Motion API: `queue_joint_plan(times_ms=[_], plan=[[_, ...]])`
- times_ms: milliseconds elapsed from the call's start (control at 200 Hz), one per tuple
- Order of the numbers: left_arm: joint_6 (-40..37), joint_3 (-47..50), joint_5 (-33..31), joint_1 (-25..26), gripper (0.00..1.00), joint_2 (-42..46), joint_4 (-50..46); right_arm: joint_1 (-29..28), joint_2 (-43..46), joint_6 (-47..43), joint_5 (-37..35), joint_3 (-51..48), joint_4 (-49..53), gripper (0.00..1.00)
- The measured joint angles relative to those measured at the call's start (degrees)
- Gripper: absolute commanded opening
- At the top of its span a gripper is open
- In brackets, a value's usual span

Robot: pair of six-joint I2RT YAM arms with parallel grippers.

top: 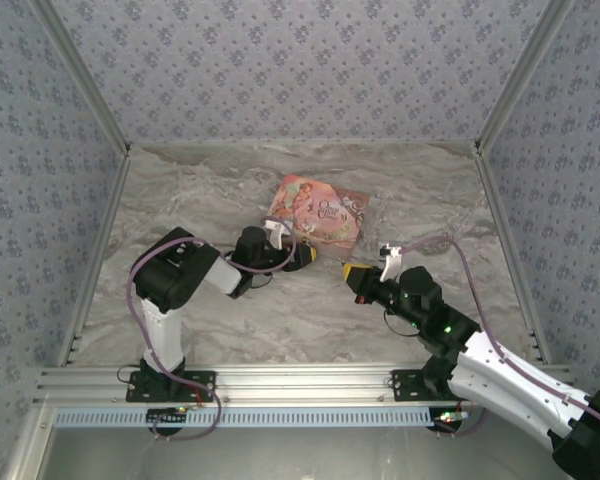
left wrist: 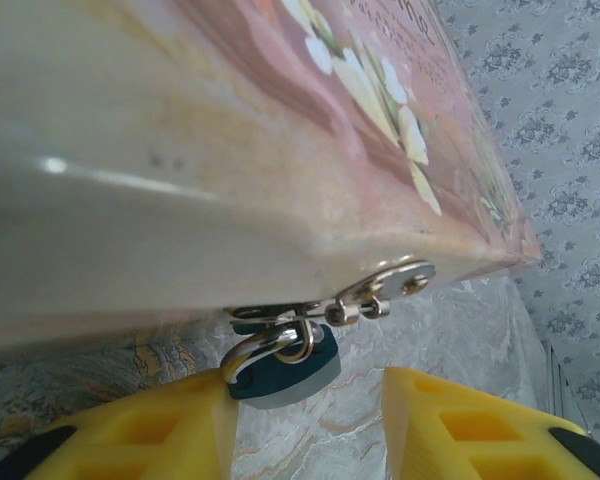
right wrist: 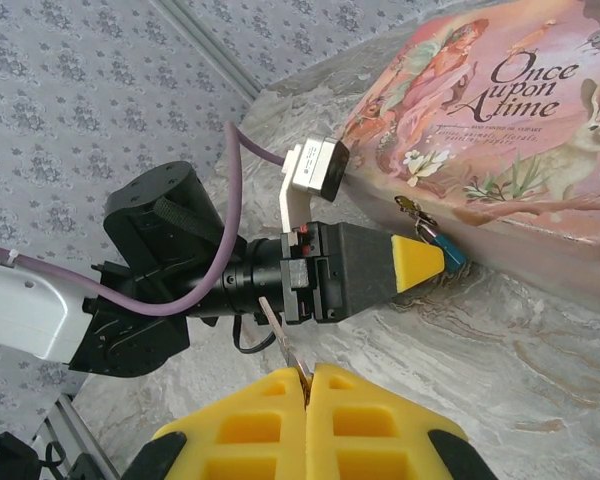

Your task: Unlock a padlock with a key

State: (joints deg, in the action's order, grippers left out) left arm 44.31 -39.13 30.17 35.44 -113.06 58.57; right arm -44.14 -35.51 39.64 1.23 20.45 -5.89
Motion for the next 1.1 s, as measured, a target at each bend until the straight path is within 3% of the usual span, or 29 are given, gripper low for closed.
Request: queue_joint_plan(times_ms=[535,949,1104], plan=[[2.84,0.2,-0.02,0.22,0.45,0.0,2.12,0.0,-0.22,0.13,0.02,-0.17,-0.68,0.0],[3.39,0.2,-1.14,0.31,0.12,0.0,1.97,0.02,-1.11,0.46,0.02,-0.72,-1.68,0.0],[2.78,0.2,-1.29,0.31,0.07,0.0,1.33,0.02,-3.02,0.44,0.04,-0.72,-1.68,0.0]])
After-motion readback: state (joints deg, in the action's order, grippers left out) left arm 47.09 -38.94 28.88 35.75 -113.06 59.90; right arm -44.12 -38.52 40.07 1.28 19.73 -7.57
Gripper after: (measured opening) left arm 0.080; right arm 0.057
